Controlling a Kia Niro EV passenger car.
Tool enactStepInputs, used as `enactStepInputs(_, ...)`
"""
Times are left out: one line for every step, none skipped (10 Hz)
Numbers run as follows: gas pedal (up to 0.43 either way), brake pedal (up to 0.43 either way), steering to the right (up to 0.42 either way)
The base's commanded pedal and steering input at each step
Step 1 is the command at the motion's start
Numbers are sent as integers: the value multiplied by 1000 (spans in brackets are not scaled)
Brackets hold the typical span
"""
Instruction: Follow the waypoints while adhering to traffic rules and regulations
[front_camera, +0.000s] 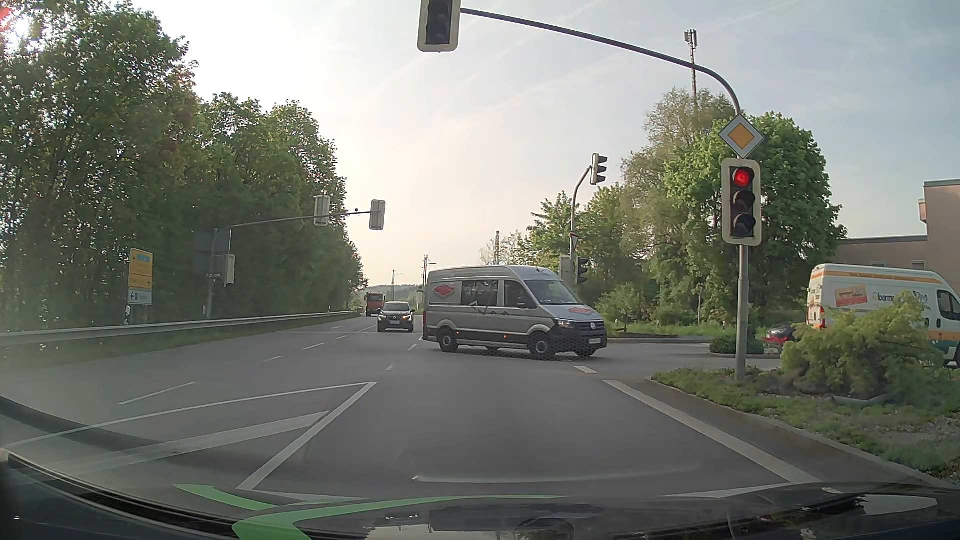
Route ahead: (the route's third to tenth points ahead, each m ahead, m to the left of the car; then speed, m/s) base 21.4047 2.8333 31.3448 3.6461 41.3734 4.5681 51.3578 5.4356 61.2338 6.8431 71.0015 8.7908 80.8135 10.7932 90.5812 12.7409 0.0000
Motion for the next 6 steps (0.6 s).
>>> enactStepInputs(0,250,3)
enactStepInputs(0,256,2)
enactStepInputs(0,250,3)
enactStepInputs(0,250,3)
enactStepInputs(0,256,3)
enactStepInputs(0,256,3)
